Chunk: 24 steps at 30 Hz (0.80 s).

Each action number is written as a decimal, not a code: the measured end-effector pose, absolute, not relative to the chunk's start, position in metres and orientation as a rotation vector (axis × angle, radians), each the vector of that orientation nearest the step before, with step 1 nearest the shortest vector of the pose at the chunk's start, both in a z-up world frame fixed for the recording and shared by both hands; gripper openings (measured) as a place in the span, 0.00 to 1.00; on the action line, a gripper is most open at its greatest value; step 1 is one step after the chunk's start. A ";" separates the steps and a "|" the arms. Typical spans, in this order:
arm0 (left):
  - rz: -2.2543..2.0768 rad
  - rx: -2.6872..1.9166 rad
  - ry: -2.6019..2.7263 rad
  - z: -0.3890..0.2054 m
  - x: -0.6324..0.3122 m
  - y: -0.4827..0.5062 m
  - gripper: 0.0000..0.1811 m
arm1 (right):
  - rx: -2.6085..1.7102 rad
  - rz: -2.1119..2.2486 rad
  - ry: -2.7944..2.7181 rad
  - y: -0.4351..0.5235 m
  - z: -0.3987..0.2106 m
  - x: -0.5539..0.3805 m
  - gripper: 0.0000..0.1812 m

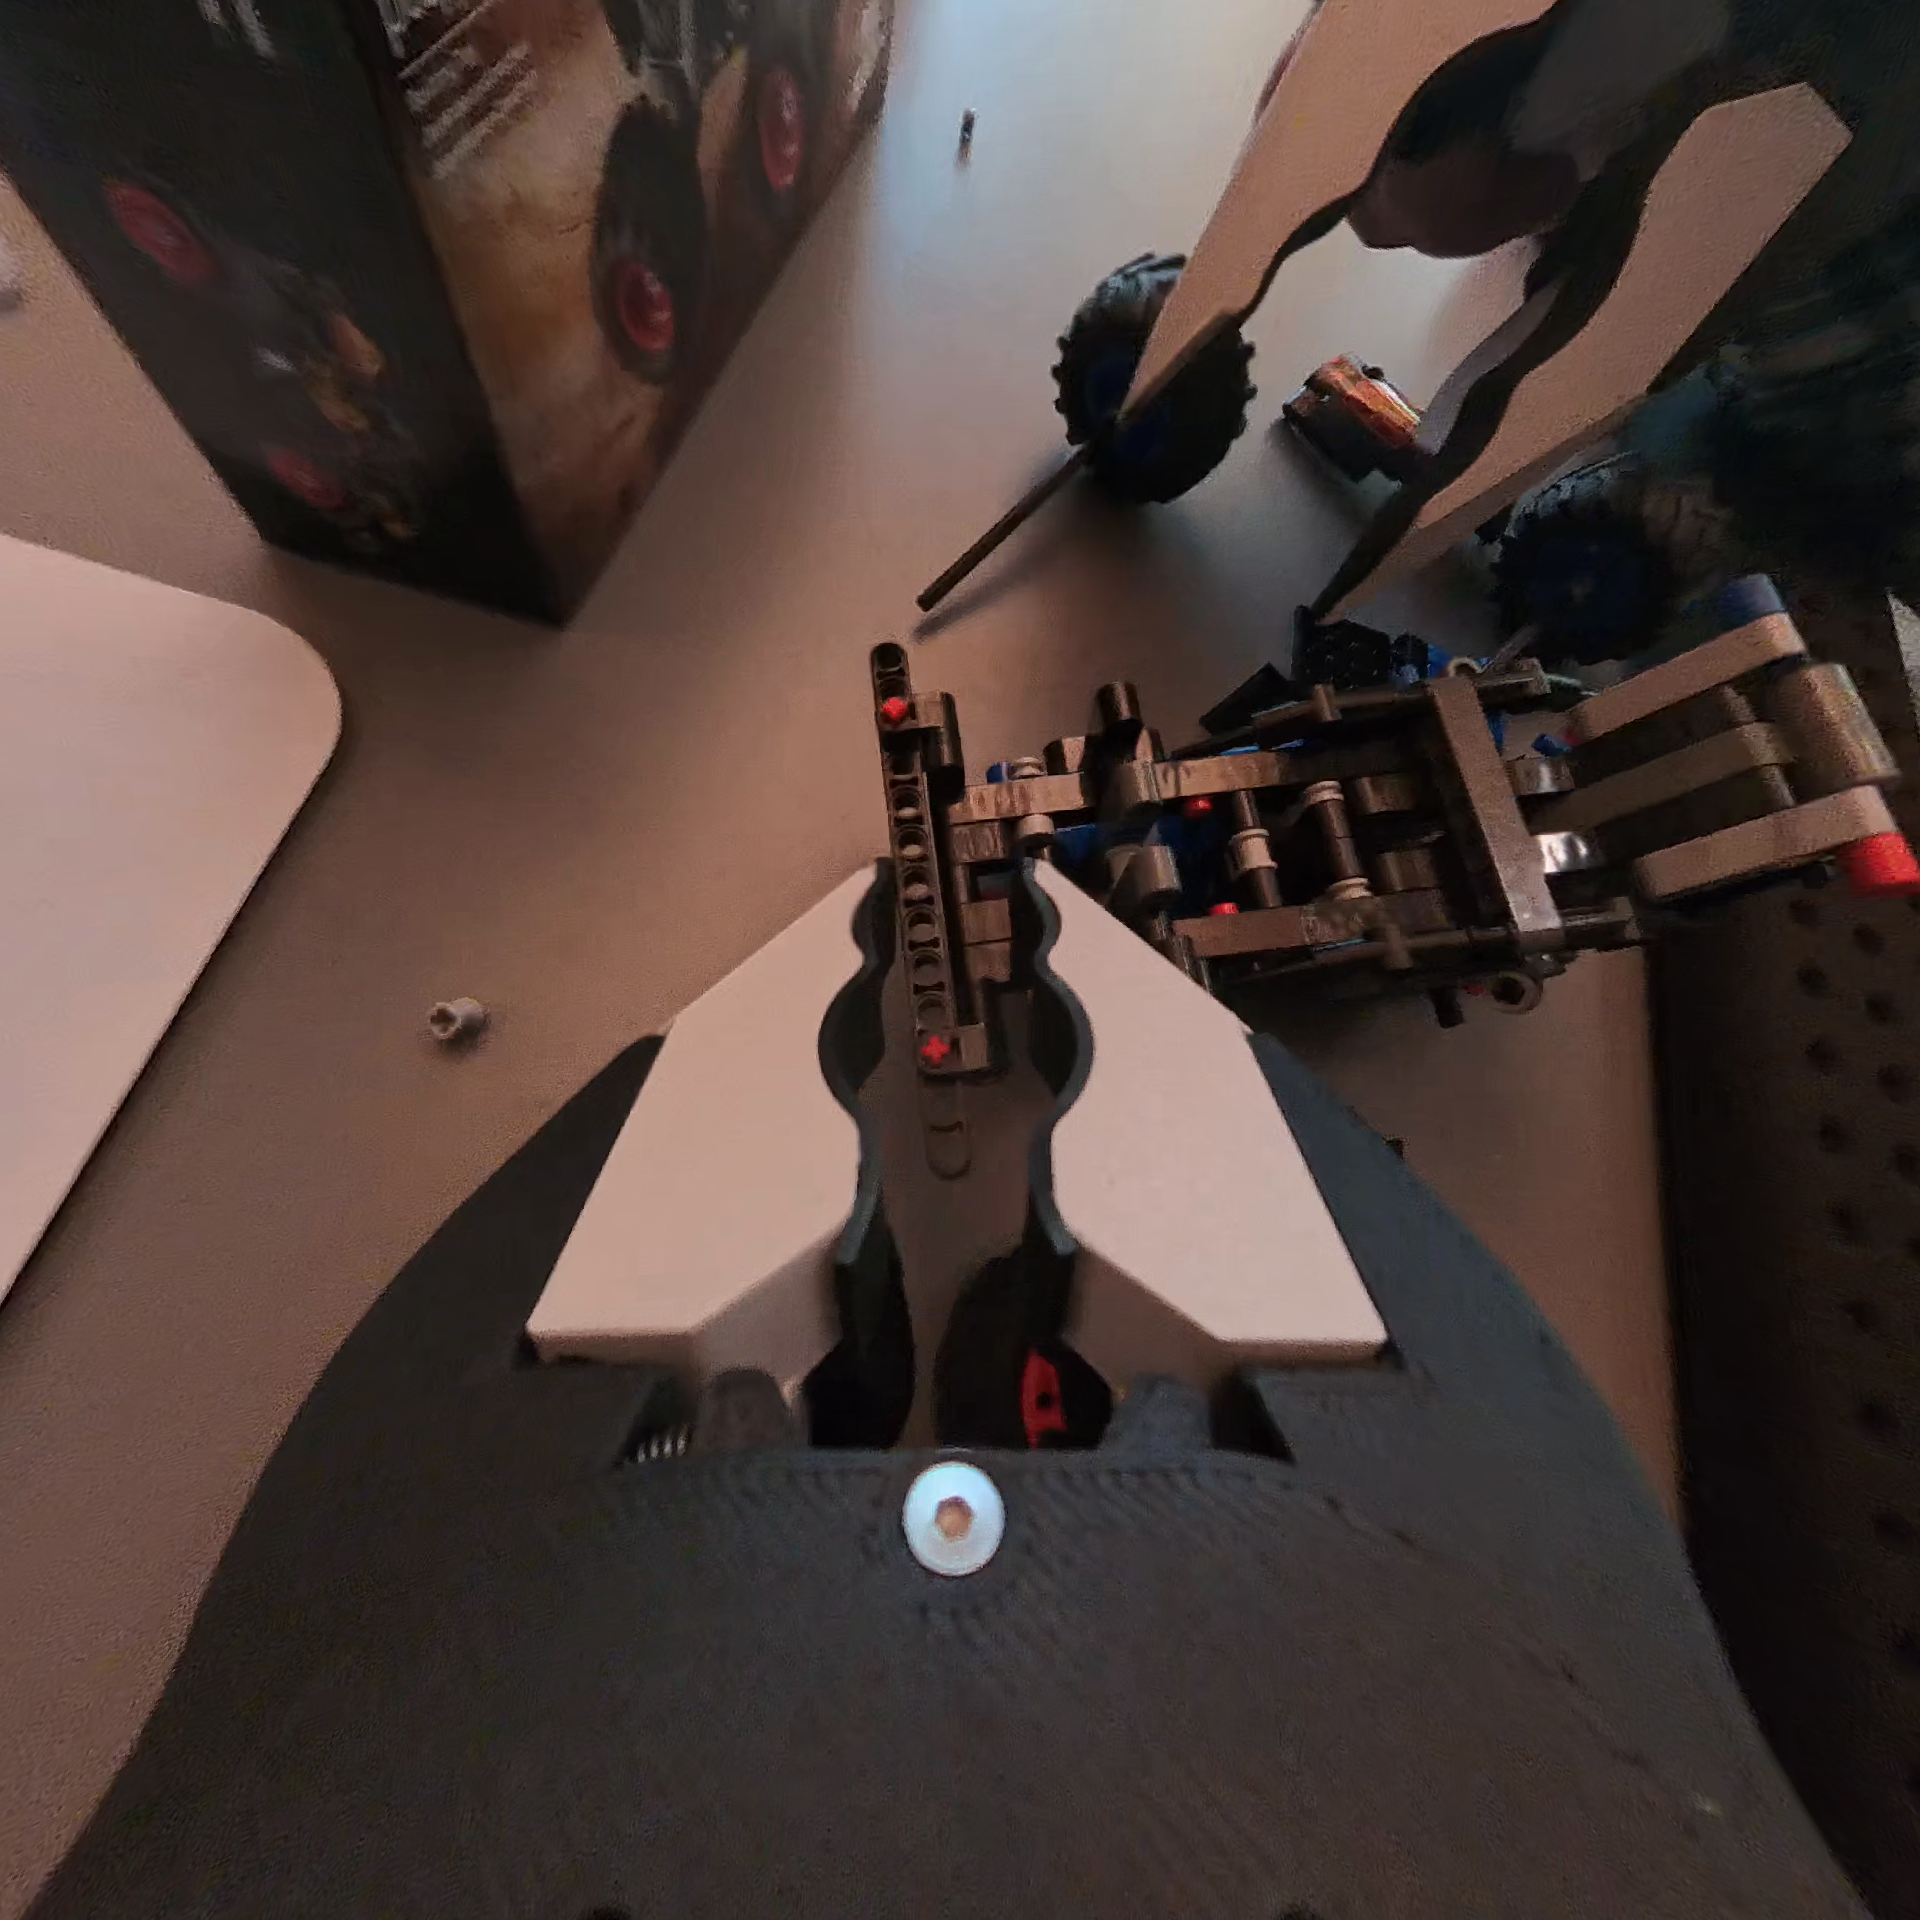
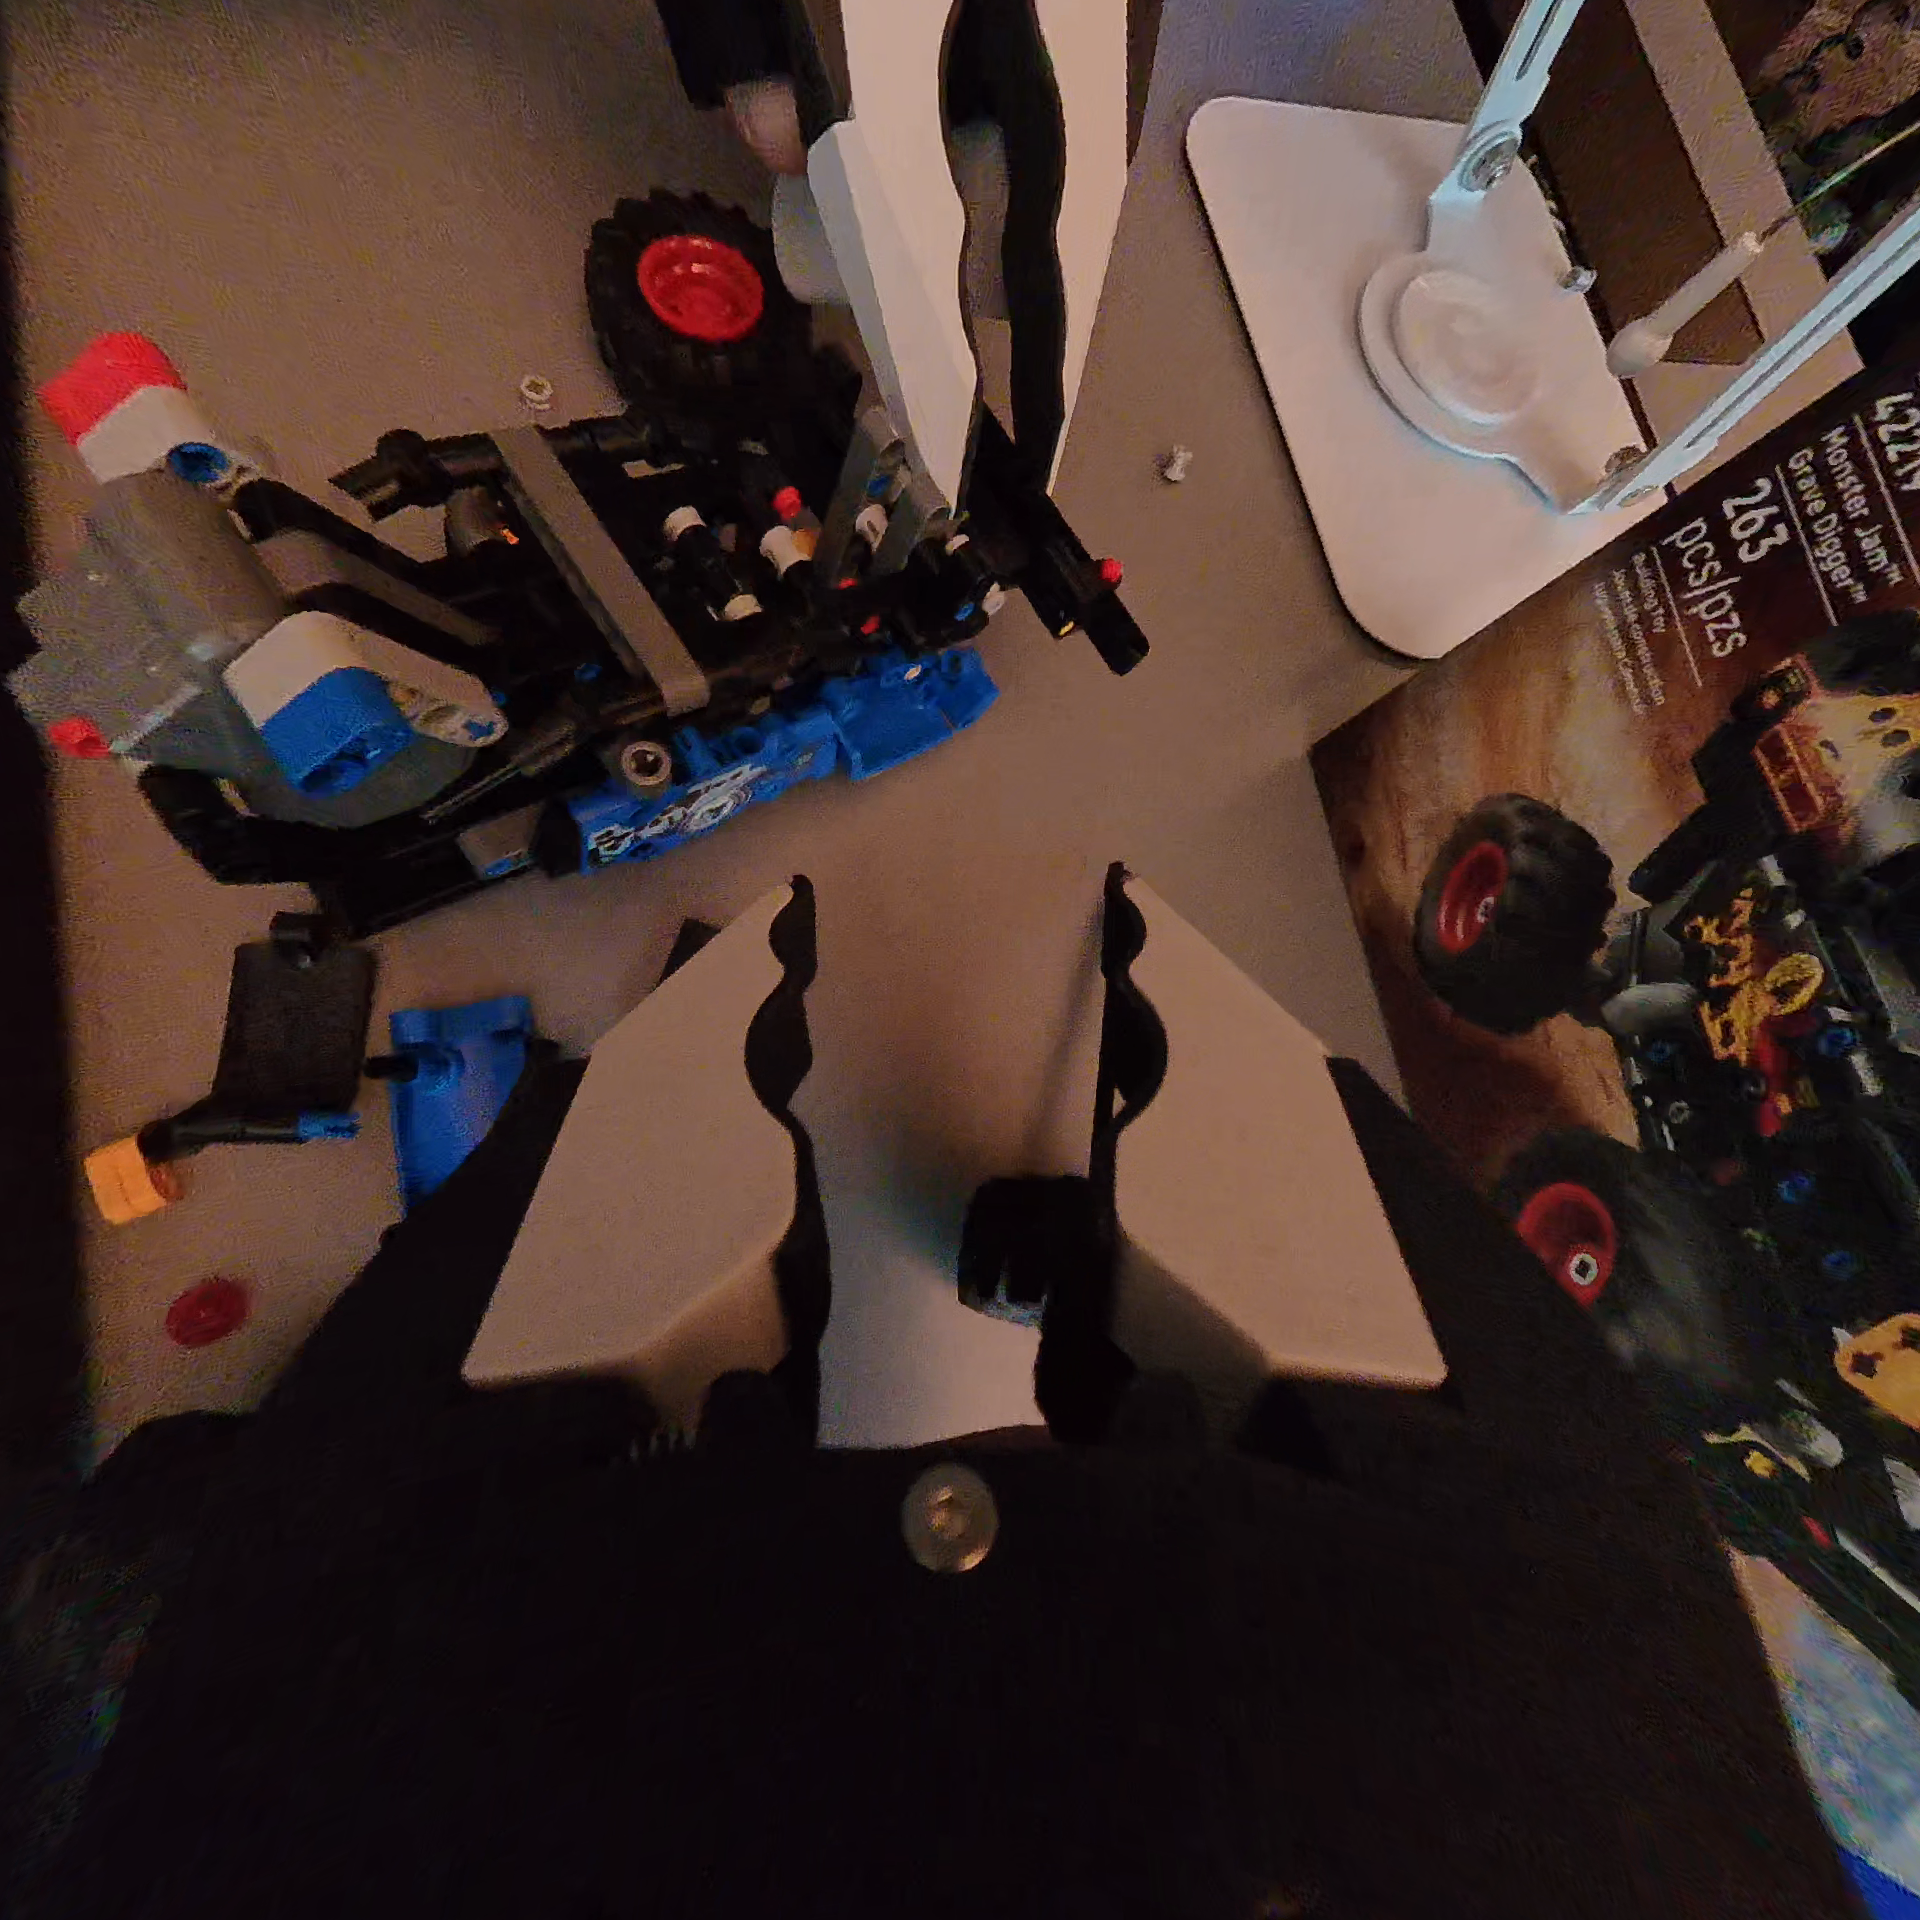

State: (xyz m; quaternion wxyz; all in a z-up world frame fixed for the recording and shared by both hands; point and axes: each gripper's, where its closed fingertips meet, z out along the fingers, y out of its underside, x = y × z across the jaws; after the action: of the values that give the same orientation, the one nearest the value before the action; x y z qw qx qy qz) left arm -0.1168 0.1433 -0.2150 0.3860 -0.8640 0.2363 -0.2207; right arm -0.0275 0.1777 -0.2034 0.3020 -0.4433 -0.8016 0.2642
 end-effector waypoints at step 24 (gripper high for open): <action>0.000 -1.858 0.942 -0.125 -0.056 0.152 0.03 | -1.143 1.128 -1.757 0.164 -0.129 -0.044 0.11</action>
State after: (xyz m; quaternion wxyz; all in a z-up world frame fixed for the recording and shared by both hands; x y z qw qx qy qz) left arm -0.0563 0.1515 -0.1247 0.5049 -0.7699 0.3903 0.0001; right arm -0.0442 0.1643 -0.1293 0.3714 -0.4458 -0.6853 0.4401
